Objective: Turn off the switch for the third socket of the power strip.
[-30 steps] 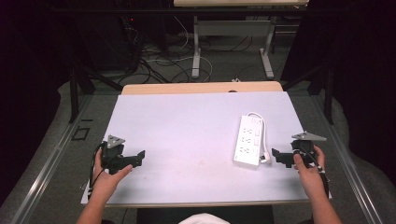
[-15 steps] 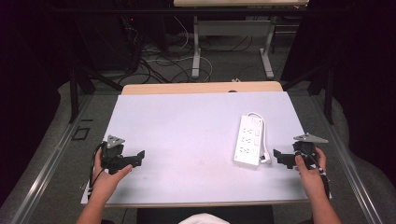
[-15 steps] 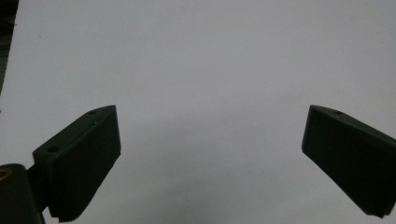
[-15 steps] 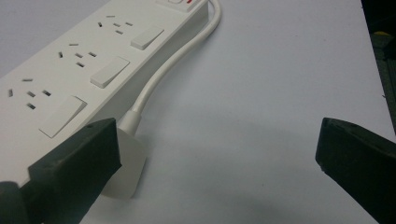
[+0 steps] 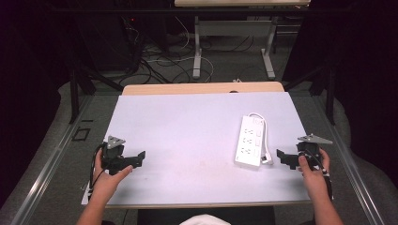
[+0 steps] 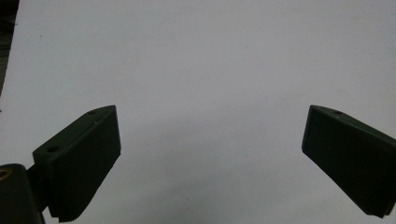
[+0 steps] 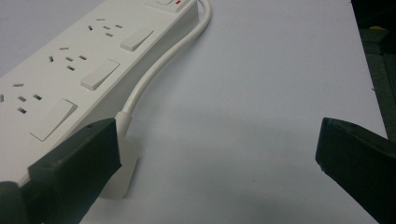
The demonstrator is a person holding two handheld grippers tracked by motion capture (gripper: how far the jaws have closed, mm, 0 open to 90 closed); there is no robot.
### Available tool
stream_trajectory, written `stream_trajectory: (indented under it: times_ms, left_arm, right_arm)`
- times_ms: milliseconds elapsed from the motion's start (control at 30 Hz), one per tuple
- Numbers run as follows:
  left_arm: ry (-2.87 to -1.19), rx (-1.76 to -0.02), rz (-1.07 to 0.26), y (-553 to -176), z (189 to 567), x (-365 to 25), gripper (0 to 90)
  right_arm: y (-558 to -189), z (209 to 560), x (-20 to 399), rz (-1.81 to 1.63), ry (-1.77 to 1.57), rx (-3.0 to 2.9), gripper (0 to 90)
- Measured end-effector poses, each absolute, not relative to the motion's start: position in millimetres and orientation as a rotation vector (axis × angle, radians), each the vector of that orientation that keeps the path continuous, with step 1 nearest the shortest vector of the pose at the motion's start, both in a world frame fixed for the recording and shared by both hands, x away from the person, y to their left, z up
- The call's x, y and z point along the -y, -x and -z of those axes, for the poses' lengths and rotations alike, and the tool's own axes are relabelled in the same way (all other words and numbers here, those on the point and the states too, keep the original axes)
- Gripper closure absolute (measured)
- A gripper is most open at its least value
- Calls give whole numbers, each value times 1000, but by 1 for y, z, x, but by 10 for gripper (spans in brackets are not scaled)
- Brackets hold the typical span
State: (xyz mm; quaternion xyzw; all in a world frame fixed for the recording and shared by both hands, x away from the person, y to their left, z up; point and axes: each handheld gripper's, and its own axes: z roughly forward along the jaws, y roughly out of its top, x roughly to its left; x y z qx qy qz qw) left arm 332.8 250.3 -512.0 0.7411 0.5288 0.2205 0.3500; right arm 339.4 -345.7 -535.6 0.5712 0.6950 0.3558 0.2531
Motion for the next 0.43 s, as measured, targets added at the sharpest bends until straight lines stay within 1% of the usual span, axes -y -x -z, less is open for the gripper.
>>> stream_trajectory:
  times_ms: [433]
  left_arm:
    - [-1932,-1366,-572,-334,512,-252,44]
  right_arm:
    - [-338,534,346,-974,-1570,-1880,0]
